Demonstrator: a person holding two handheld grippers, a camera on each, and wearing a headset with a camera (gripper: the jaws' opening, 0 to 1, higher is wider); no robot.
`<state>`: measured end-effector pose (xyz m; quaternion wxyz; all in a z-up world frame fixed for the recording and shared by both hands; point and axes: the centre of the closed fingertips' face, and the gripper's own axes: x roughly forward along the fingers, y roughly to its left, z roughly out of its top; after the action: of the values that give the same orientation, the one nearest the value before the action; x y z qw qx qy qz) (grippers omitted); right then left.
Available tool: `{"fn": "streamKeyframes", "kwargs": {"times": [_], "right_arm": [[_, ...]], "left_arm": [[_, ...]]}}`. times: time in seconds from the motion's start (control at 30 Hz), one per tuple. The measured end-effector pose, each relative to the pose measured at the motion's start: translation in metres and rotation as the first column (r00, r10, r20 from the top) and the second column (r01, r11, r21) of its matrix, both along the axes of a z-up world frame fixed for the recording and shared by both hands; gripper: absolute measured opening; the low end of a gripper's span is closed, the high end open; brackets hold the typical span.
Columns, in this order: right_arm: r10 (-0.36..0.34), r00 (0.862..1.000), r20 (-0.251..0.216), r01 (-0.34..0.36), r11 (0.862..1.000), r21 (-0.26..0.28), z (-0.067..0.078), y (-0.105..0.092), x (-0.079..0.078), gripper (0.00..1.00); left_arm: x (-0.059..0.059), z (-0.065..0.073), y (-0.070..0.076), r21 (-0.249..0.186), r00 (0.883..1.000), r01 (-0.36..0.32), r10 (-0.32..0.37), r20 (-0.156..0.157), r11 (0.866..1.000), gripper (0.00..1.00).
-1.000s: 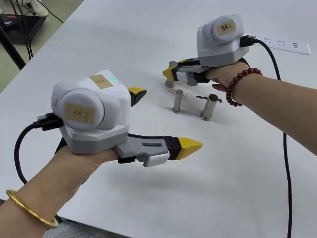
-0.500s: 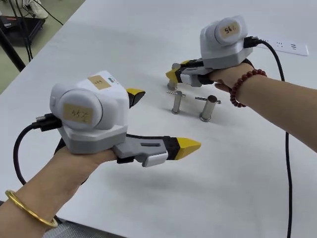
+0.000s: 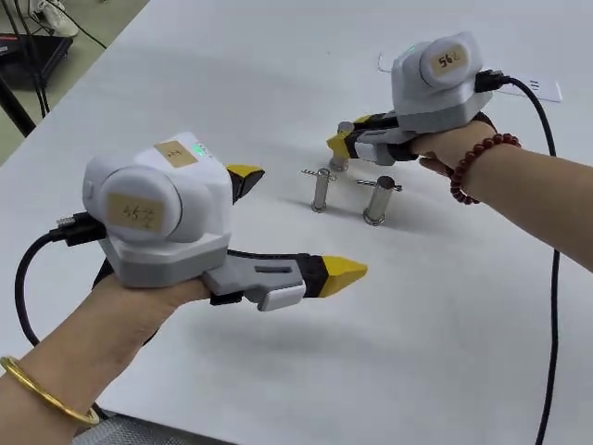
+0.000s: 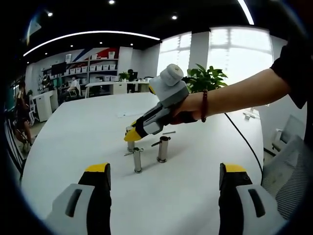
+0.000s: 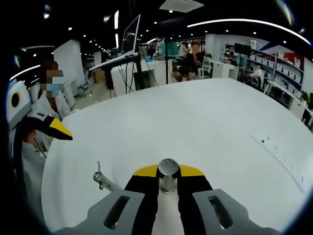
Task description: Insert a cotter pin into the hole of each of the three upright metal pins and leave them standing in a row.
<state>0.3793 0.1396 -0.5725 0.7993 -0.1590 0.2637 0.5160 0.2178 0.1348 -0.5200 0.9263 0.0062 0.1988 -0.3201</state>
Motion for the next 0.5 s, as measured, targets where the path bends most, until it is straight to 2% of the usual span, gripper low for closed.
{"fn": "streamKeyframes", "kwargs": {"times": [0.3,0.5], "right_arm": [[-0.002,1.000,0.025,0.002,0.999,-0.039,0.004,-0.032,-0.002,0.08],[-0.013,1.000,0.028,0.015,0.999,-0.051,0.007,-0.053,-0.011,0.08]], "left_arm": [[-0.002,-0.002,-0.004,0.002,1.000,0.019,-0.019,-0.003,1.000,0.92],[-0.003,-0.001,-0.006,0.000,1.000,0.031,-0.031,-0.002,1.000,0.93]]}}
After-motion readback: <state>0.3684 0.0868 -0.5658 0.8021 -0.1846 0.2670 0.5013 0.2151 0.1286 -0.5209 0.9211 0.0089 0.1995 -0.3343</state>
